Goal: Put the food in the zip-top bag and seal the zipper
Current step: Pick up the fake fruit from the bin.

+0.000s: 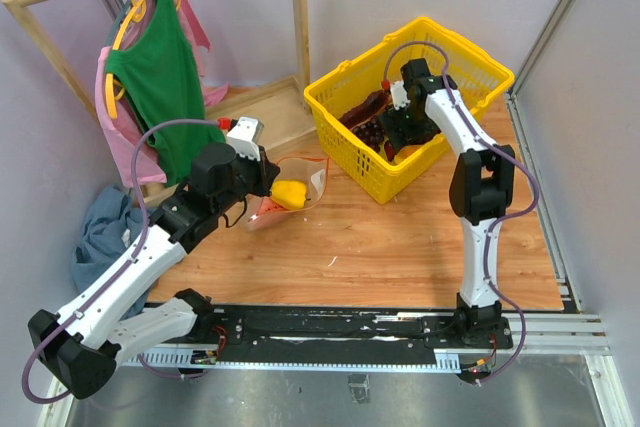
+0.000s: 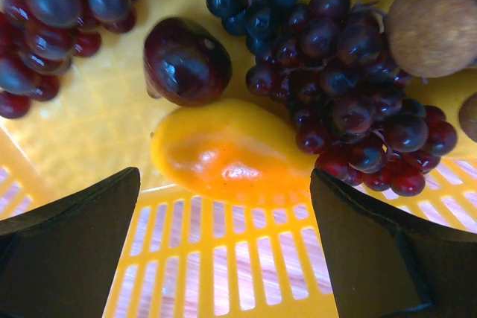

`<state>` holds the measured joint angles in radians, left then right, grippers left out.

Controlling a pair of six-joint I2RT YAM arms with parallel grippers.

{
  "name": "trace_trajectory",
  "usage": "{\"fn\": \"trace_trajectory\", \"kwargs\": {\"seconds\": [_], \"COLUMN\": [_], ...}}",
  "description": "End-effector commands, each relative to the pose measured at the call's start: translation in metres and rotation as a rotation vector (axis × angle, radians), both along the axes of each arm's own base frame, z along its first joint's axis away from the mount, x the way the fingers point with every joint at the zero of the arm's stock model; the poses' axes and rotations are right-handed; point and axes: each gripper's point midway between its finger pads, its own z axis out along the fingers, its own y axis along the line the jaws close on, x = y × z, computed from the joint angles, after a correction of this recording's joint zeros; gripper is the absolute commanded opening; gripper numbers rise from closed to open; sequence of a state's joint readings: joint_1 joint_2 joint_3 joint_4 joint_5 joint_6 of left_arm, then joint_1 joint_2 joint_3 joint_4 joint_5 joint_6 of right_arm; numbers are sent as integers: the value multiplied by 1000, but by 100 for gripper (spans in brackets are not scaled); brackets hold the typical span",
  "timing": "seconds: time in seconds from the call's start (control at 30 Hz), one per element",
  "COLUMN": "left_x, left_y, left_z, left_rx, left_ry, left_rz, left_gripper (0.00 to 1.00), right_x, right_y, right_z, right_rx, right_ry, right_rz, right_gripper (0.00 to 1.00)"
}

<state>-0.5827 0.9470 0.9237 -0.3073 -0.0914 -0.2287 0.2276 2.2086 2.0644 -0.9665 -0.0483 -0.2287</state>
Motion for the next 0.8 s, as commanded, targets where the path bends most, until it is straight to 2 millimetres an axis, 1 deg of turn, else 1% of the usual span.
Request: {"fn": "trace_trajectory", "kwargs": {"seconds": [0.0,0.17,0.33,0.43,0.5,0.53,0.6,0.67,0.77], "left_x": [4,5,6,6,6,7,7,7,7], "left_y": [1,1,1,2,2,2,2,2,3], "left_z": [8,5,4,4,3,2,2,3,3], "left_rx": [-16,-13,-10,-10,-9,-8,-9,-9,-9], "left_ry": [-32,-25,-23,-22,-20,-19,-19,-19,-21], "left_rz": [-1,-5,-4,-3,-2,-1,0,0,1], "left_gripper": [0,0,0,0,0,0,0,0,0], "right_x": [-14,-23,-31,-40,-45,-44,-40,-34,-26], "right_y": [-16,-14,-22,-16,-11,-10,-6,1,9], "right_z": [-9,-34,-61,-70,-73,-72,-68,-61,-54], "right_rx": [-69,-64,-108,-82,-67,-66,-48,-13,33], "right_ry": [111,200,282,338,361,356,335,298,247], "right_rz": [90,105,89,109,121,120,107,103,106], "right_gripper": [98,98,99,99,99,99,100,98,100]}}
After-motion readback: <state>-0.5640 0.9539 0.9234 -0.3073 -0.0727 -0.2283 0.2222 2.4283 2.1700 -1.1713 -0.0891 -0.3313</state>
